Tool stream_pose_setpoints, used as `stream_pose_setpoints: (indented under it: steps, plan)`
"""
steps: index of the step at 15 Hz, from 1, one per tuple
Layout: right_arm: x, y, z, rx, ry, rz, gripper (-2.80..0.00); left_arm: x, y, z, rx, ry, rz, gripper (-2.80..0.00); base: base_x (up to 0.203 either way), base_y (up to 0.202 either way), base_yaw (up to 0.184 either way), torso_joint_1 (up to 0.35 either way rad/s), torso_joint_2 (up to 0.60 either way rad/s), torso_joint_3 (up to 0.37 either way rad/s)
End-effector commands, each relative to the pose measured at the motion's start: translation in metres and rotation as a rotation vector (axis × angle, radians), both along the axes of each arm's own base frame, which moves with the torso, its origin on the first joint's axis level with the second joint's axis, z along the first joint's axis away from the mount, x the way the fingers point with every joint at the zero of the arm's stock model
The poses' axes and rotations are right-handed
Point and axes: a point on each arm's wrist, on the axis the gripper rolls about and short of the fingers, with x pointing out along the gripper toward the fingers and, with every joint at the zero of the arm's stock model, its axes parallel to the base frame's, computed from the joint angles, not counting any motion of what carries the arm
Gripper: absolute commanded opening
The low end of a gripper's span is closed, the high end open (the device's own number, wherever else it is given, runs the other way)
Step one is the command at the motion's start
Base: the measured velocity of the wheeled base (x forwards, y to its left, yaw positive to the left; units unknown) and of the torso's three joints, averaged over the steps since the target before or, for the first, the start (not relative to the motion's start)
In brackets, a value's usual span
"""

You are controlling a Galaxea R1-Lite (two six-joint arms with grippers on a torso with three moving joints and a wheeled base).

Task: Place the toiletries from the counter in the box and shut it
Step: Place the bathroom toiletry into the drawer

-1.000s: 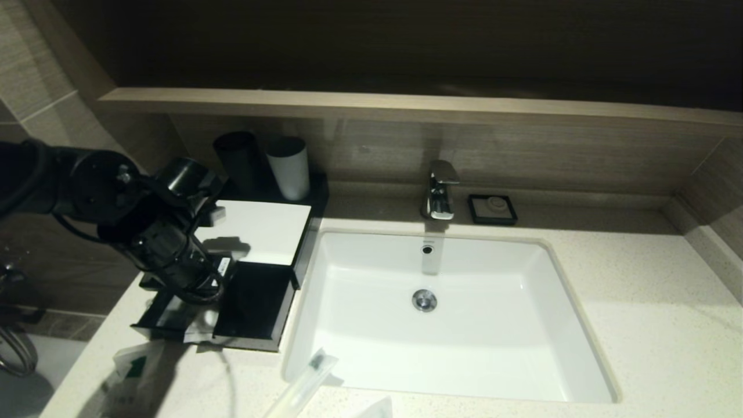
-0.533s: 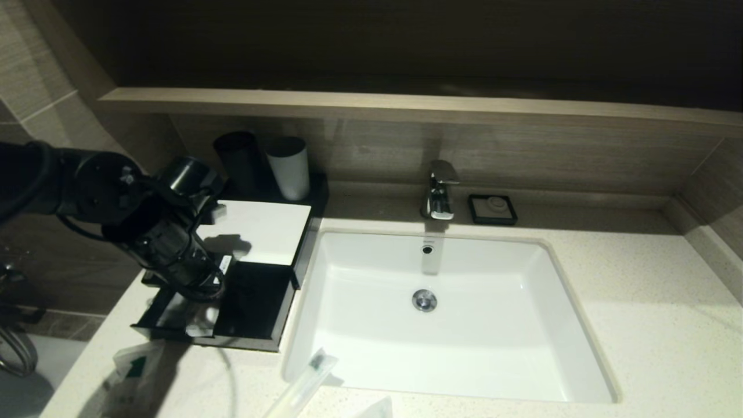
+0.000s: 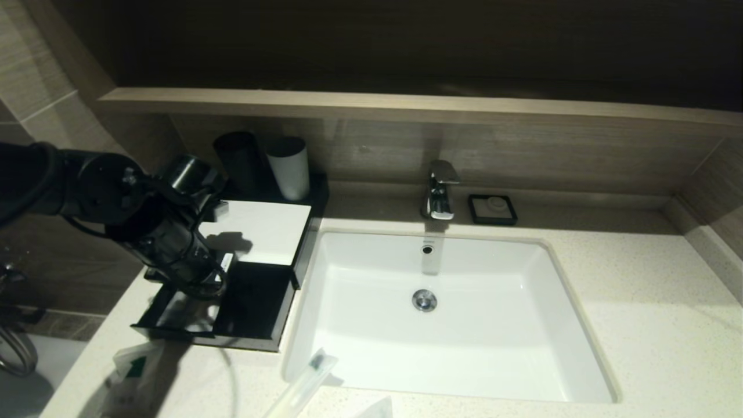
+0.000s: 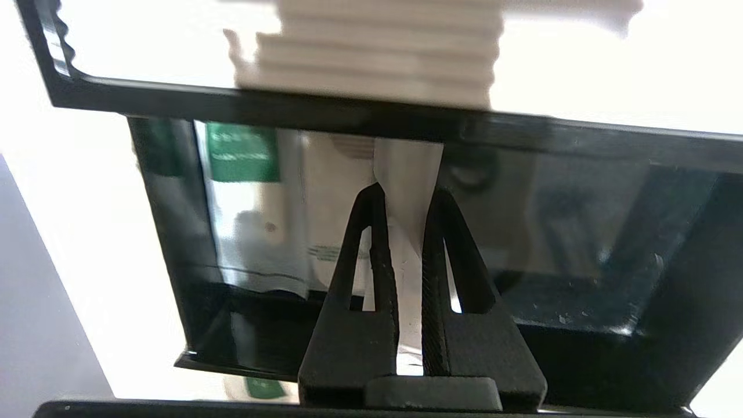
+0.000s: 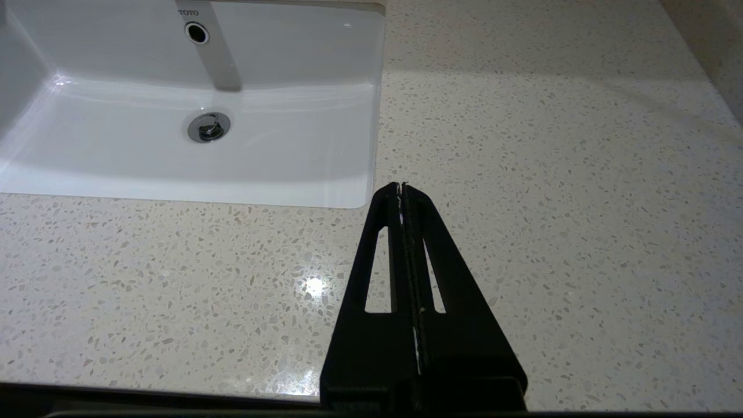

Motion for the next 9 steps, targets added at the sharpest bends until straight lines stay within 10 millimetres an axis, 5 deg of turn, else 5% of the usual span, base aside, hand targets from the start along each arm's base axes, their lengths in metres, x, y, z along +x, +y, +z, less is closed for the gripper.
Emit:
stream_pose_setpoints:
  steps: [1, 9]
  plan:
    - [0.0001, 0.0000, -0.0001, 0.000, 0.001, 0.000, -2.80, 0.0004, 0.0003, -0.0006, 0.015, -0.001, -0.002, -2.80, 0.000, 0.000, 0.000, 0.000, 0.00, 0.000]
    - [0.0001, 0.0000, -0.0001, 0.000, 0.001, 0.000, -2.80, -0.0004, 0.0015, 0.0000, 0.028, -0.003, -0.019, -2.80, 0.000, 0.000, 0.000, 0.000, 0.00, 0.000]
